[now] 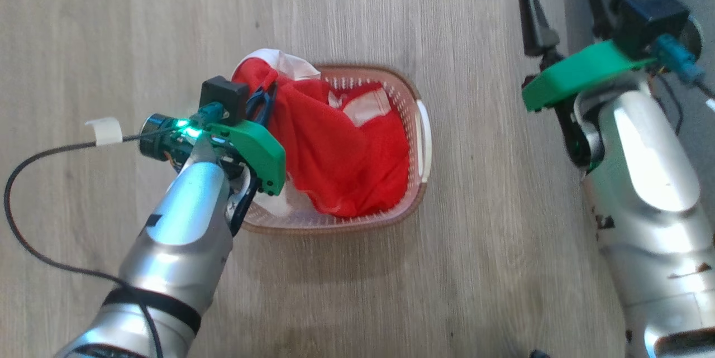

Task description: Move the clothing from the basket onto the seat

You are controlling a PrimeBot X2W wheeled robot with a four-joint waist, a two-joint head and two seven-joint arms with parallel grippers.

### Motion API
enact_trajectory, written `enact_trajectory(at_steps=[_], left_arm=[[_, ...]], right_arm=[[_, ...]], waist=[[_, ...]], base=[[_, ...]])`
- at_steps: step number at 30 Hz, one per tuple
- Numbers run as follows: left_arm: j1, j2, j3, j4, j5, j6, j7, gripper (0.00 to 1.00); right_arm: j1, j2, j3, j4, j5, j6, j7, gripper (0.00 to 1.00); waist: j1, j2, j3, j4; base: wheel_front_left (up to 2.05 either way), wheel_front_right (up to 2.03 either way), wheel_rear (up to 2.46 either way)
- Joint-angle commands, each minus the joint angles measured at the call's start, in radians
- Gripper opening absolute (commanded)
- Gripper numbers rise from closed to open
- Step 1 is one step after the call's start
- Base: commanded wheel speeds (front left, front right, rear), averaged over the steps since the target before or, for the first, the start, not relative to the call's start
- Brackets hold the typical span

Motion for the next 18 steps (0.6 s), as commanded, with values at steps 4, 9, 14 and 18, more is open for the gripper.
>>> enact_trajectory(at_steps=[4,9,14,18], left_arm=[[0.034,0.017,0.042,-0.142,-0.023,-0.011,-0.013,0.00],[0.063,0.017,0.057,-0.269,-0.047,-0.007,-0.013,0.00],[0.060,0.017,0.048,-0.363,-0.055,-0.009,-0.013,0.00],[0.048,0.017,0.038,-0.449,-0.057,-0.011,-0.013,0.00]], right_arm=[[0.068,0.005,0.018,-0.004,0.015,0.000,-0.006,1.00],[0.138,0.010,0.007,0.017,0.033,0.000,-0.006,1.00],[0.189,0.010,-0.002,0.026,0.038,0.000,-0.006,1.00],[0.227,0.012,-0.007,0.034,0.040,0.000,-0.006,1.00]], waist=[[0.0001,-0.0001,-0.132,0.032],[0.0001,-0.0001,-0.219,0.037],[0.0001,-0.0001,-0.273,0.039],[0.0001,-0.0001,-0.314,0.034]], base=[[0.00,0.00,0.00],[0.00,0.00,0.00],[0.00,0.00,0.00],[0.00,0.00,0.00]])
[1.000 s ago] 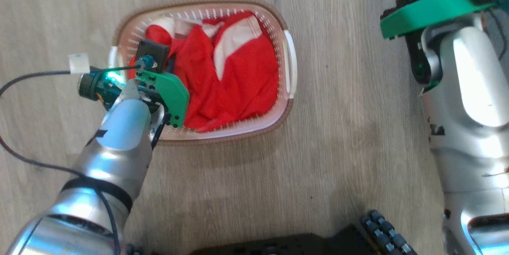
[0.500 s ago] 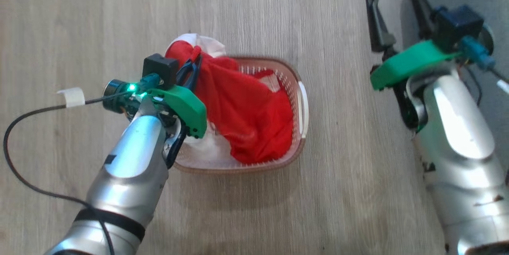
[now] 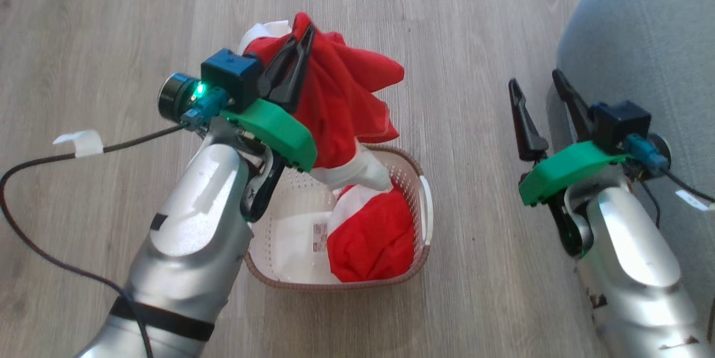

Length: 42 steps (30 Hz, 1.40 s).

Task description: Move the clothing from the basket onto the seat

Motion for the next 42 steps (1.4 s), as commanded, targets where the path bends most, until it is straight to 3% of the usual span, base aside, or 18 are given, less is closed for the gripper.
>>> enact_trajectory(at_steps=[1,11,20,23,32,37,42], left_arm=[[-0.044,0.017,0.026,-0.049,-0.004,-0.002,-0.013,0.00],[-0.135,0.017,-0.029,-0.202,-0.021,-0.001,-0.013,0.00],[-0.196,0.017,-0.063,-0.217,-0.041,0.022,-0.013,0.00],[-0.190,0.017,-0.072,-0.215,-0.048,0.025,-0.013,0.00],[-0.177,0.017,-0.081,-0.207,-0.049,0.028,-0.013,0.00],[-0.172,0.017,-0.089,-0.205,-0.052,0.028,-0.013,0.00],[-0.170,0.017,-0.113,-0.208,-0.061,0.031,-0.013,0.00]], right_arm=[[-0.003,0.009,0.016,-0.026,0.006,0.000,-0.006,1.00],[0.052,0.006,0.017,-0.009,0.012,0.000,-0.006,1.00],[0.066,0.010,0.018,-0.007,0.020,0.000,-0.006,1.00],[0.059,0.017,0.022,-0.056,0.040,0.000,-0.006,1.00],[0.010,-0.007,0.261,-0.382,0.153,0.000,-0.006,1.00],[-0.038,-0.009,0.391,-0.373,0.174,0.000,-0.006,1.00],[-0.089,0.018,0.447,-0.242,0.179,0.000,-0.006,1.00]], waist=[[0.0001,-0.0001,-0.023,-0.003],[0.0001,-0.0001,-0.096,-0.005],[0.0001,-0.0001,-0.110,-0.006],[0.0001,-0.0001,-0.105,-0.008],[0.0001,-0.0001,-0.084,-0.009],[0.0001,-0.0001,-0.080,-0.003],[0.0001,-0.0001,-0.084,0.007]], base=[[0.00,0.00,0.00],[0.00,0.00,0.00],[0.00,0.00,0.00],[0.00,0.00,0.00],[0.00,0.00,0.00],[0.00,0.00,0.00],[0.00,0.00,0.00]])
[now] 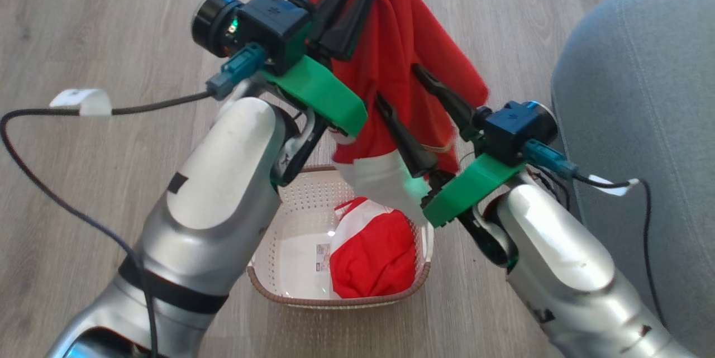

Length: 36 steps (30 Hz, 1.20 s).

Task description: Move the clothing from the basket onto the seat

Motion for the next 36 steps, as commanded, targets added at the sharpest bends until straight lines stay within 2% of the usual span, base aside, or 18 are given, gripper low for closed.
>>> enact_trajectory(at_steps=[1,9,12,17,22,23,25,26,36], left_arm=[[-0.033,0.016,0.023,-0.035,-0.009,0.011,-0.010,0.00],[-0.028,0.016,-0.035,-0.047,-0.042,0.019,-0.010,0.00],[-0.025,0.016,-0.051,-0.047,-0.052,0.024,-0.010,0.00],[-0.020,0.016,-0.059,-0.041,-0.062,0.028,-0.010,0.00],[-0.010,0.016,-0.063,-0.040,-0.072,0.033,-0.010,0.00],[-0.008,0.016,-0.065,-0.040,-0.073,0.033,-0.010,0.00],[-0.005,0.016,-0.068,-0.041,-0.078,0.034,-0.010,0.00],[-0.005,0.016,-0.070,-0.041,-0.079,0.035,-0.010,0.00],[0.020,0.016,-0.060,-0.012,-0.075,0.030,-0.010,0.00]], right_arm=[[-0.041,0.029,0.011,-0.020,0.002,0.000,-0.006,1.00],[-0.079,0.055,0.092,0.195,0.039,0.000,-0.006,1.00],[-0.099,0.056,0.104,0.213,0.069,0.000,-0.006,1.00],[-0.118,0.056,0.056,0.211,0.040,0.000,-0.006,1.00],[-0.113,0.056,0.054,0.245,0.036,0.000,-0.006,1.00],[-0.112,0.057,0.059,0.254,0.044,0.000,-0.006,0.84],[-0.113,0.057,0.073,0.276,0.062,0.000,-0.006,0.05],[-0.116,0.057,0.077,0.283,0.071,0.000,-0.006,0.00],[-0.112,0.057,0.054,0.280,0.079,0.000,-0.006,0.00]], waist=[[-0.0001,0.0000,-0.002,0.005],[-0.0001,0.0000,-0.013,0.036],[-0.0001,0.0000,-0.015,0.045],[-0.0001,0.0000,-0.017,0.055],[-0.0001,0.0000,-0.022,0.058],[-0.0001,0.0000,-0.023,0.058],[-0.0001,0.0000,-0.025,0.057],[-0.0001,0.0000,-0.025,0.057],[-0.0001,0.0000,-0.027,0.040]], base=[[0.00,0.00,0.00],[0.00,0.00,0.00],[0.00,0.00,0.00],[0.00,0.00,0.00],[0.00,0.00,0.00],[0.00,0.00,0.00],[0.00,0.00,0.00],[0.00,0.00,0.00],[0.00,0.00,0.00]])
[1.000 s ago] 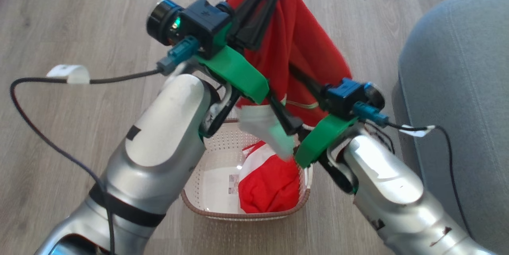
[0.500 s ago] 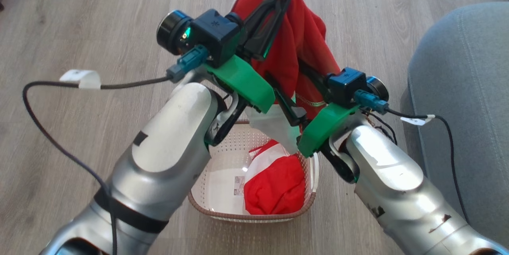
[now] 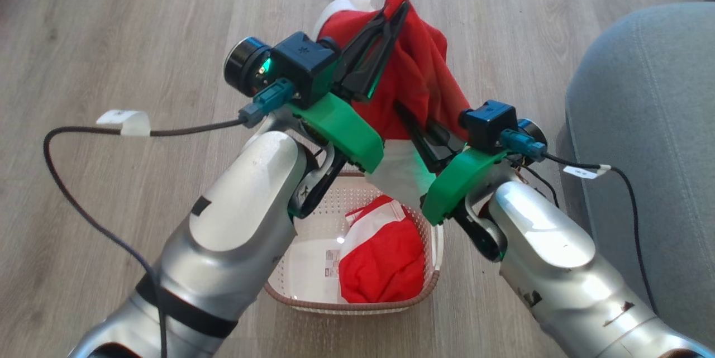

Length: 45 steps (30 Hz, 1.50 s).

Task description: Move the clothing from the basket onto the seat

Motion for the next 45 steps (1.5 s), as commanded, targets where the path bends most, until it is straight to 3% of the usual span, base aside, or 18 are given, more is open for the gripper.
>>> enact_trajectory(at_steps=[1,9,11,25,45], left_arm=[[-0.027,0.015,0.044,-0.023,0.002,-0.003,-0.010,0.00],[-0.018,0.015,0.066,-0.024,0.015,-0.007,-0.010,0.00],[-0.008,0.015,0.073,-0.023,0.017,-0.012,-0.010,1.00],[0.061,0.021,0.157,0.072,0.120,-0.056,-0.010,1.00],[0.205,0.067,0.260,0.123,0.183,-0.111,-0.010,1.00]], right_arm=[[-0.014,0.020,-0.011,-0.040,-0.007,0.000,-0.007,0.00],[0.011,0.020,-0.062,-0.095,-0.039,0.000,-0.007,0.00],[0.022,0.020,-0.077,-0.117,-0.053,0.000,-0.007,0.00],[0.067,0.020,-0.164,-0.255,-0.125,0.000,-0.007,0.00],[0.106,0.020,-0.211,-0.387,-0.126,0.000,-0.007,0.00]], waist=[[0.0000,0.0000,0.002,-0.006],[0.0000,0.0000,0.014,-0.025],[0.0000,0.0000,0.017,-0.031],[0.0000,0.0000,0.045,-0.132],[0.0000,0.0000,0.040,-0.420]], base=[[0.00,0.00,0.00],[0.00,0.00,0.00],[0.00,0.00,0.00],[0.00,0.00,0.00],[0.00,0.00,0.00]])
